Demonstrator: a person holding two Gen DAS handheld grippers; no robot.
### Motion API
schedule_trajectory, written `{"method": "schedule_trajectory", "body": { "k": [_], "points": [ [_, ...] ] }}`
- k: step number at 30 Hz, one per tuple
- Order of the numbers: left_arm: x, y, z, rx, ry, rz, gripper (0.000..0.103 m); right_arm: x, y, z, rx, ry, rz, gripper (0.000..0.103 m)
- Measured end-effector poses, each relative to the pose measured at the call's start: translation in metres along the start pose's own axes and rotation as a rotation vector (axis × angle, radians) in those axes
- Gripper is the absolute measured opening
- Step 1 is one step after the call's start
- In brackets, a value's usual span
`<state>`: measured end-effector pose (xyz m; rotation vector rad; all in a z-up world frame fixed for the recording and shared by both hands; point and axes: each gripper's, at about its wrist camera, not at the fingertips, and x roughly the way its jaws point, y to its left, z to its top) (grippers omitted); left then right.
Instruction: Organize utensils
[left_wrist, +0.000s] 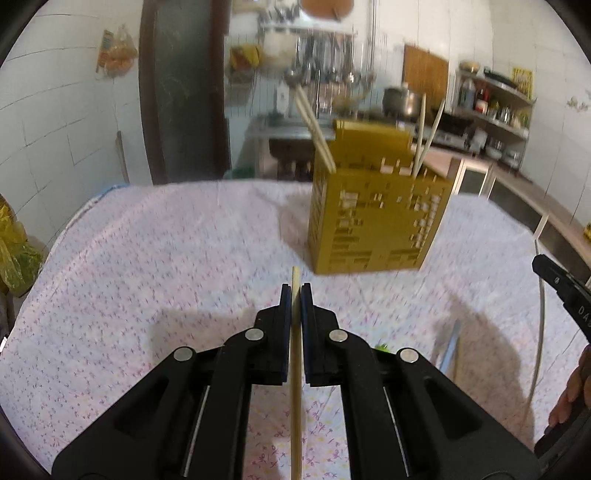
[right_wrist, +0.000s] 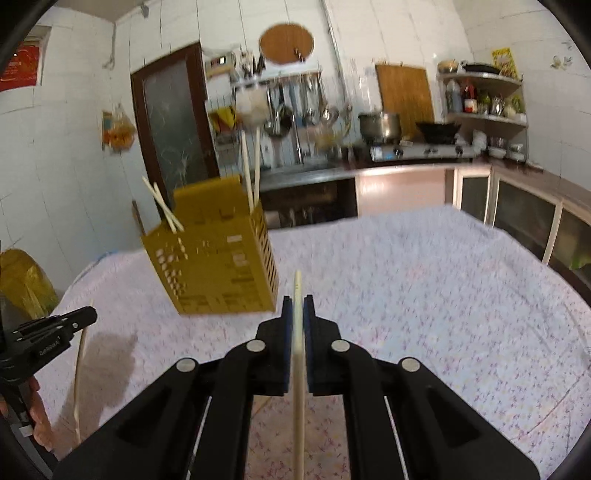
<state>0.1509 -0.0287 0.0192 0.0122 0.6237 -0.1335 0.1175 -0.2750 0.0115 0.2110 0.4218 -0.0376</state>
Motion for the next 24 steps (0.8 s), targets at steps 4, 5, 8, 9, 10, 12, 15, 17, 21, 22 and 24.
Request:
{"method": "schedule_trajectory", "body": {
  "k": [4,5,8,9,10,12,15,17,21,22,24],
  "points": [
    [-0.023,0.002,0.004,-0.011,-0.088,0.001,0.004,-0.01,0.002,0.002,-0.003,-0.058,0.01,0.006],
    [-0.028,0.002,0.005,-0.01,-0.106,-0.004,0.004,-0.011,0.003,0.002,-0.008,-0.071,0.01,0.006],
    [-0.038,0.003,0.007,-0.013,-0.152,-0.013,0.004,-0.018,0.005,0.002,-0.02,-0.105,-0.001,0.006],
    [-0.04,0.002,0.007,-0.012,-0.166,-0.016,0.004,-0.02,0.006,0.002,-0.02,-0.117,-0.004,0.006],
    [-0.042,0.001,0.007,-0.012,-0.177,-0.016,0.004,-0.022,0.006,0.002,-0.02,-0.127,-0.004,0.006],
    [-0.044,-0.001,0.006,-0.007,-0.196,-0.01,0.004,-0.027,0.005,0.001,-0.022,-0.143,-0.015,0.006],
    [-0.046,-0.003,0.005,-0.002,-0.207,-0.006,0.004,-0.034,0.009,0.0,-0.033,-0.179,-0.021,0.006],
    [-0.05,-0.004,0.005,0.0,-0.221,-0.008,0.004,-0.041,0.013,0.0,-0.045,-0.206,-0.023,0.006],
    [-0.056,-0.005,0.006,-0.002,-0.25,-0.014,0.004,-0.051,0.019,0.003,-0.059,-0.251,-0.03,0.006],
    [-0.057,-0.005,0.007,-0.004,-0.253,-0.016,0.004,-0.052,0.02,0.003,-0.057,-0.254,-0.029,0.006],
    [-0.06,-0.005,0.009,-0.013,-0.264,-0.017,0.004,-0.053,0.023,0.005,-0.07,-0.261,-0.039,0.006]
  ]
}}
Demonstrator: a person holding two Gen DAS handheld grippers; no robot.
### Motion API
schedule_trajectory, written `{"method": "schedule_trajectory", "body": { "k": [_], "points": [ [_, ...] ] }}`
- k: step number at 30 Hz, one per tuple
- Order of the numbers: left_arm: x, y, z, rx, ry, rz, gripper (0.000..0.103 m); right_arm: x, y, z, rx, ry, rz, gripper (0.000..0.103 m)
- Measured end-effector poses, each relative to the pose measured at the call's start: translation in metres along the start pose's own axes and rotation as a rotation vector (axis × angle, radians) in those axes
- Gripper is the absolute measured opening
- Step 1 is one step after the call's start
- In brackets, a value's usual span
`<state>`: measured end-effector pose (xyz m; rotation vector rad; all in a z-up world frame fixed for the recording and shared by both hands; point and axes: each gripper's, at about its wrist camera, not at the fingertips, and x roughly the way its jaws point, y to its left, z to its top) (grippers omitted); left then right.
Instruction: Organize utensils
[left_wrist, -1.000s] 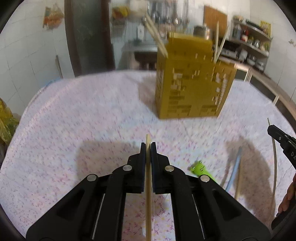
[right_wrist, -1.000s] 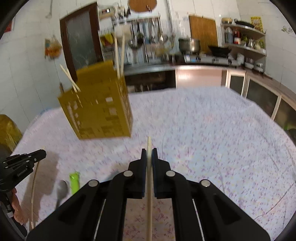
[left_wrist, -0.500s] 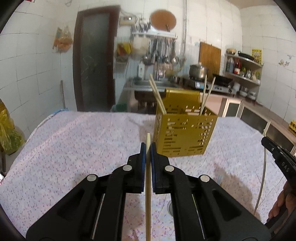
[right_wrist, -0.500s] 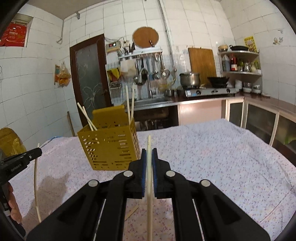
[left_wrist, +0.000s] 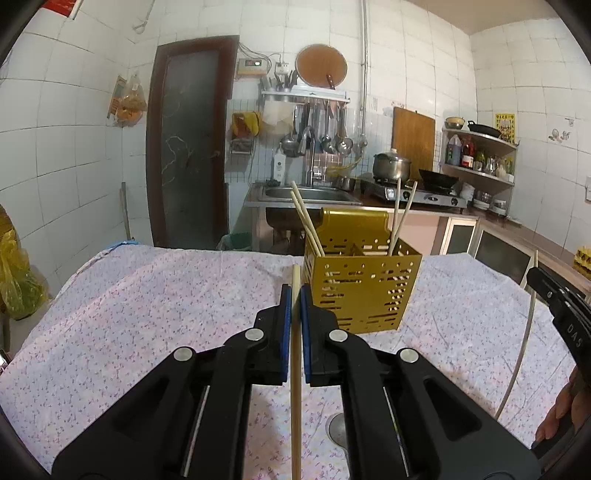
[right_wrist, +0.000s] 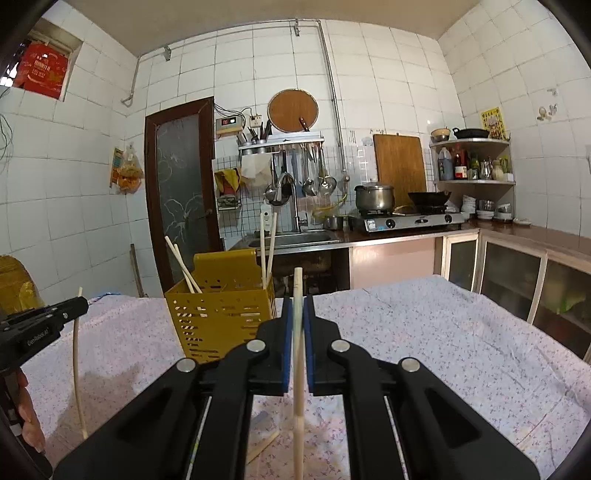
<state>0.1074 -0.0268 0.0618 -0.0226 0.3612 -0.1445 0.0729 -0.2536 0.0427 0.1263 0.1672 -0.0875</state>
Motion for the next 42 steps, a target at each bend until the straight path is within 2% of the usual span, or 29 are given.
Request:
{"method": "schedule_trajectory", "body": {
  "k": [6,12,15,21,25,30,33,40,41,42],
  "points": [
    [-0.001,-0.002,0.015,0.003,-0.037,-0.014,0.004,-0.001,0.006,0.015,-0.01,-0.021,-0.005,0.006],
    [0.003,-0.01,0.054,0.001,-0.104,-0.051,0.004,0.002,0.018,0.045,-0.024,-0.075,-0.004,0.006],
    [0.007,-0.017,0.081,0.007,-0.155,-0.072,0.004,0.009,0.027,0.073,-0.029,-0.12,0.008,0.006],
    [0.018,-0.032,0.148,0.007,-0.332,-0.104,0.004,0.037,0.042,0.131,-0.022,-0.221,0.04,0.006],
    [0.052,-0.034,0.176,-0.018,-0.403,-0.114,0.004,0.07,0.053,0.154,-0.027,-0.255,0.05,0.006],
    [0.113,-0.035,0.172,-0.04,-0.389,-0.119,0.004,0.12,0.057,0.151,-0.021,-0.253,0.062,0.006],
    [0.153,-0.036,0.158,-0.044,-0.333,-0.11,0.004,0.148,0.056,0.138,0.004,-0.206,0.079,0.006],
    [0.188,-0.025,0.131,-0.054,-0.238,-0.1,0.004,0.184,0.056,0.101,0.0,-0.067,0.083,0.006],
    [0.188,-0.024,0.13,-0.05,-0.222,-0.095,0.007,0.184,0.056,0.098,0.0,-0.042,0.082,0.007],
    [0.186,-0.021,0.129,-0.046,-0.212,-0.091,0.021,0.184,0.056,0.096,-0.005,-0.019,0.073,0.007]
  ]
}}
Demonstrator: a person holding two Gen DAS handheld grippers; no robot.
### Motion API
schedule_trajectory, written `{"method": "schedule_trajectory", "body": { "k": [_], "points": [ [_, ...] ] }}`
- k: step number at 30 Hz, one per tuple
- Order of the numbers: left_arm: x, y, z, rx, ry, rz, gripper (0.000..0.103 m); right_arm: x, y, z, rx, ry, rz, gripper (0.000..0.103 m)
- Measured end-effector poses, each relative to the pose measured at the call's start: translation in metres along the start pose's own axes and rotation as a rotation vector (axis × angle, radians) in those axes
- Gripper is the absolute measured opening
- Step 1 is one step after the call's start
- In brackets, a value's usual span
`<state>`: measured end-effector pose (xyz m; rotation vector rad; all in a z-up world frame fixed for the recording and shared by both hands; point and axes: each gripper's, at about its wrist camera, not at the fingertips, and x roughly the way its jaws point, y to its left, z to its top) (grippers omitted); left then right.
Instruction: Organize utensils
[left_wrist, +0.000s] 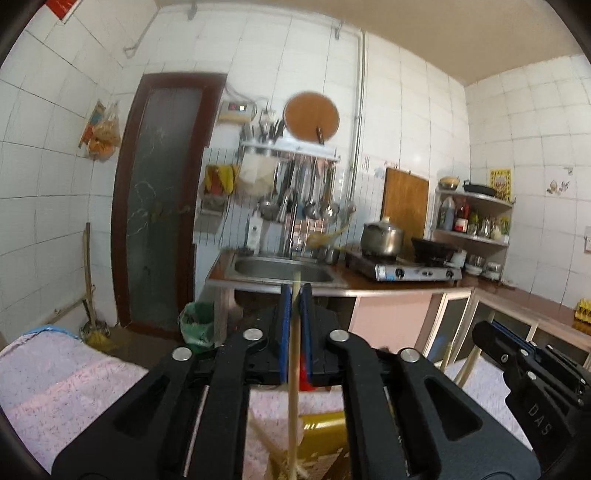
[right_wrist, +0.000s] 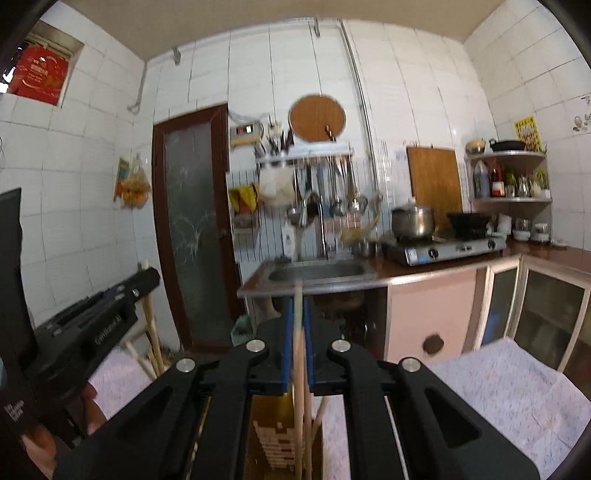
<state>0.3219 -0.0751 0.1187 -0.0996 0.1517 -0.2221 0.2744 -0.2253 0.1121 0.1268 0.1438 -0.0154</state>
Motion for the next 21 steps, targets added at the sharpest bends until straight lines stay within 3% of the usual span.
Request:
{"method": "schedule_trajectory", "body": {
  "k": [1,2,4,12,15,21],
  "points": [
    [-0.003,0.002,0.002,0.004,0.018,0.002,0.03,-0.002,-0.001,0.0,-0.005,0.022,-0.008,0.01],
    [-0.01,0.004,0.005,0.006,0.024,0.012,0.049,-0.003,-0.002,0.0,-0.008,0.038,-0.015,0.016],
    [-0.025,0.009,0.012,0.007,0.017,0.038,0.067,-0.013,-0.005,0.002,0.004,0.069,-0.03,0.058],
    [-0.105,0.026,0.009,0.048,0.094,0.106,0.097,-0.07,-0.021,-0.007,-0.013,0.169,-0.127,0.059],
    [-0.126,0.034,-0.007,0.037,0.157,0.115,0.098,-0.085,-0.026,-0.031,-0.008,0.271,-0.145,0.06],
    [-0.147,0.046,-0.071,0.034,0.348,0.15,0.098,-0.099,-0.029,-0.101,-0.005,0.452,-0.189,0.06]
  ]
}}
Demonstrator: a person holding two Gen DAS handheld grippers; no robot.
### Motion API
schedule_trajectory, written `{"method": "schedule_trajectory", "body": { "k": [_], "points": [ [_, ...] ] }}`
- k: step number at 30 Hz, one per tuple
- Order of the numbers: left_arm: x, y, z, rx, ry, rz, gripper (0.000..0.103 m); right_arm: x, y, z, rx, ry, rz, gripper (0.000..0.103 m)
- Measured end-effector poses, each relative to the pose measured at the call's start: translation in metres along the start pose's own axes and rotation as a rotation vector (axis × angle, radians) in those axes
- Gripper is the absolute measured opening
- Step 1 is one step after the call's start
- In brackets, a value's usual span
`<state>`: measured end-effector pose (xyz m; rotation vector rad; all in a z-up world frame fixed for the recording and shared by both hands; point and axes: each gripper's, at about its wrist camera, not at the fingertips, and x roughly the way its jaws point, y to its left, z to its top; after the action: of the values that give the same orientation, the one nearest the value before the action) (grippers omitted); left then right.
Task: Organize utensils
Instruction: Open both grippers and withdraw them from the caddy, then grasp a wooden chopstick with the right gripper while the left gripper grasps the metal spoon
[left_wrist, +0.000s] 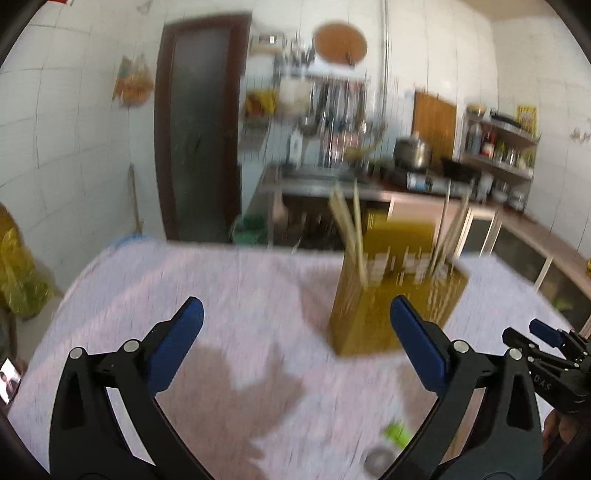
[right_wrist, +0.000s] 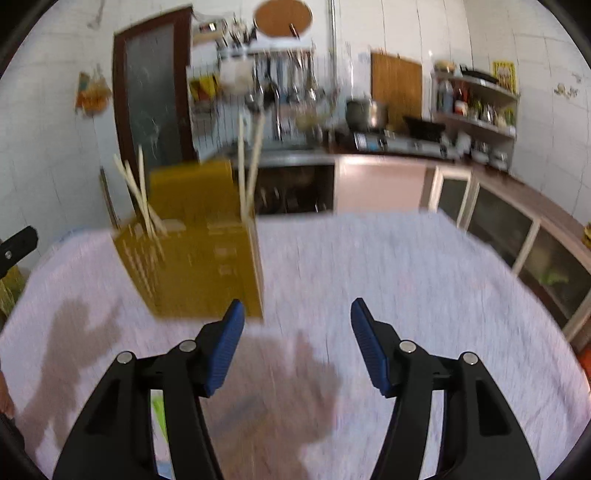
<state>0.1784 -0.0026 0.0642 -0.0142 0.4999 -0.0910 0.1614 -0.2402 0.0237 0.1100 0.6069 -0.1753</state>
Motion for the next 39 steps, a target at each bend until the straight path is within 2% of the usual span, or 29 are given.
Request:
{"method": "schedule_trajectory", "body": {
  "k": [6,11,14,15,17,20,23,26,34,39],
  "points": [
    [0.021,0.004,-0.062,-0.011,0.198,0.015,0.098,0.017,0.006,-0.046,0.003,0.134,-0.014,0.059],
    [0.037,0.001,-0.092,-0.026,0.288,0.006,0.098,0.03,0.017,-0.066,-0.02,0.228,-0.029,0.059],
    [0.044,-0.004,-0.1,-0.017,0.314,0.004,0.098,0.032,0.025,-0.072,-0.04,0.264,-0.025,0.057],
    [0.045,-0.007,-0.101,-0.01,0.321,0.0,0.098,0.033,0.028,-0.075,-0.048,0.276,-0.019,0.049],
    [0.046,-0.012,-0.104,0.009,0.329,-0.008,0.098,0.033,0.032,-0.076,-0.053,0.28,-0.018,0.046],
    [0.044,-0.019,-0.107,0.042,0.323,-0.007,0.098,0.033,0.029,-0.073,-0.03,0.302,0.027,0.033],
    [0.045,-0.023,-0.108,0.059,0.339,-0.004,0.098,0.033,0.022,-0.072,-0.018,0.308,0.061,0.014],
    [0.046,-0.026,-0.108,0.048,0.372,-0.011,0.098,0.036,0.014,-0.07,-0.011,0.298,0.086,0.014],
    [0.05,-0.044,-0.11,0.047,0.451,-0.031,0.098,0.047,-0.01,-0.053,-0.051,0.286,0.06,0.014],
    [0.053,-0.057,-0.119,0.069,0.495,-0.042,0.098,0.06,-0.022,-0.048,-0.03,0.297,0.061,0.014]
  ]
}}
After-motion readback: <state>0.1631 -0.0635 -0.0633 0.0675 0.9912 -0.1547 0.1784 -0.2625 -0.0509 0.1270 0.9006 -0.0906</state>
